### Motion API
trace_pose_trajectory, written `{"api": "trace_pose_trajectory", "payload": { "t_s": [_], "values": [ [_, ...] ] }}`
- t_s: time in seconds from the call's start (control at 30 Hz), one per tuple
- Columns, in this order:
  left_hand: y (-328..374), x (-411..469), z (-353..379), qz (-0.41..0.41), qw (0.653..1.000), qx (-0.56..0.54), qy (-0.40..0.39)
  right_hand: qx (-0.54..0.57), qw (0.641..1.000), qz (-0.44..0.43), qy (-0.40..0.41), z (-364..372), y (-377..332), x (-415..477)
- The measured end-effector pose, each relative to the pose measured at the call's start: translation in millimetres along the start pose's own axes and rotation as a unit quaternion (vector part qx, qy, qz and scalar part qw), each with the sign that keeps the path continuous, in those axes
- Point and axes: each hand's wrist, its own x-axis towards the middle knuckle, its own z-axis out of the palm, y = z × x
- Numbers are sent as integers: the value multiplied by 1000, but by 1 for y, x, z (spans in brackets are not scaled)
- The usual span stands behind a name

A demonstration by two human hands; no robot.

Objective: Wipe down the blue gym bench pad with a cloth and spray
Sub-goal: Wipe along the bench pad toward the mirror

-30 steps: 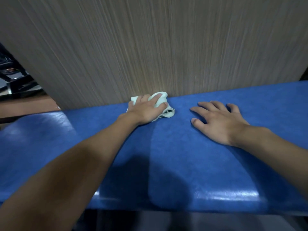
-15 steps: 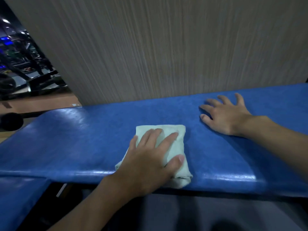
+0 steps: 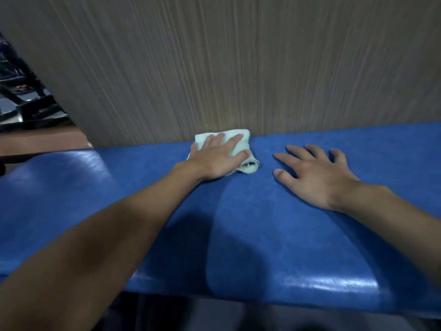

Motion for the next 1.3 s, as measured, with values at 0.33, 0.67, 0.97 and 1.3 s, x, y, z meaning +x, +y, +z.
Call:
{"api": "trace_pose_trajectory", "payload": {
  "t_s": [0.33, 0.67, 0.97, 1.3],
  "values": [
    [5, -36, 2, 17, 1000, -3, -7, 10, 1000, 4, -4, -1, -1, -2],
    [17, -203, 11, 51, 999, 17, -1, -2, 1000, 1, -22, -10, -3, -4],
    [-1, -152, 7, 29, 999, 0, -28, 7, 999, -17, -36, -2, -17, -1],
    [-26, 9, -4, -11, 1000, -4, -1, 7, 1000, -19, -18, 2, -15, -1]
  ]
}}
